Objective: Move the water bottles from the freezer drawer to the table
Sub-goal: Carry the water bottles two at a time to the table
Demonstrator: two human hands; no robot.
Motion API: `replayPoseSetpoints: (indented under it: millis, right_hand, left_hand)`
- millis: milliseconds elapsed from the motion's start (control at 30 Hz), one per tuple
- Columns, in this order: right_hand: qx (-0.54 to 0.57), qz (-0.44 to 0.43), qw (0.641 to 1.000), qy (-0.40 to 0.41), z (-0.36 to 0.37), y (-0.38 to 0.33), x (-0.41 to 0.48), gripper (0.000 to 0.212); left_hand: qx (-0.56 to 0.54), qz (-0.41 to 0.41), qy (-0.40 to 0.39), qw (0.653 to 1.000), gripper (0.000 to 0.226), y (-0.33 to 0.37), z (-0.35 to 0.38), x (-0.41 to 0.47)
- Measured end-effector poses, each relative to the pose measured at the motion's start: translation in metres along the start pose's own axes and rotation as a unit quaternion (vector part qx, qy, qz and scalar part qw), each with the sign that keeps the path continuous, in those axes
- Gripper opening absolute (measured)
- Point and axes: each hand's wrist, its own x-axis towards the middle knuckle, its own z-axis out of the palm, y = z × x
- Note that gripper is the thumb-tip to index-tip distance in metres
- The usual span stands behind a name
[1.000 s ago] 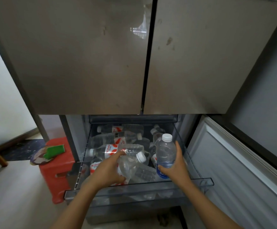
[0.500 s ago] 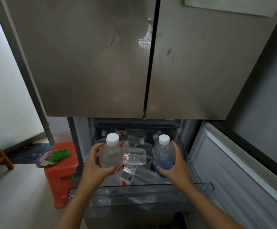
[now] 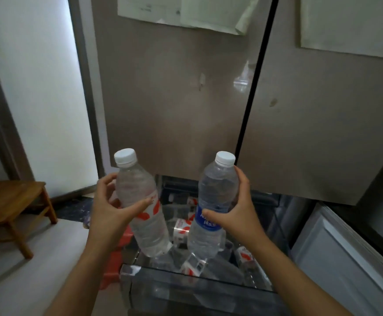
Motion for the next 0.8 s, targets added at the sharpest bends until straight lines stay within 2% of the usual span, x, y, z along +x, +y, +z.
replayPoseSetpoints:
  millis: [100, 167, 400, 633, 800]
  right_hand:
    - [0.037, 0.000, 0.999, -0.033, 0.023, -0.004, 0.012, 0.089]
    - [0.055, -0.003, 0.995, -0.079, 0.044, -0.007, 0.020, 0.089]
    - [0.104, 0.006, 0.973, -0.207, 0.104, -0.012, 0.025, 0.079]
    - [0.120, 0.028, 0.944, -0.308, 0.149, -0.003, 0.002, 0.082]
    - [0.088, 0.015, 0.919, -0.385, 0.165, 0.011, -0.024, 0.093]
  left_hand:
    - [0.013, -0.003, 0.045, 0.999, 0.069, 0.006, -0.027, -0.001]
    - [0.032, 0.003, 0.101, 0.994, 0.067, 0.011, -0.049, -0.007]
    - [0.119, -0.031, 0.215, 0.969, 0.071, 0.017, -0.109, -0.040]
    - [0.192, -0.062, 0.276, 0.940, 0.070, 0.013, -0.145, -0.096]
    - [0.213, -0.079, 0.349, 0.909, 0.067, 0.009, -0.157, -0.157]
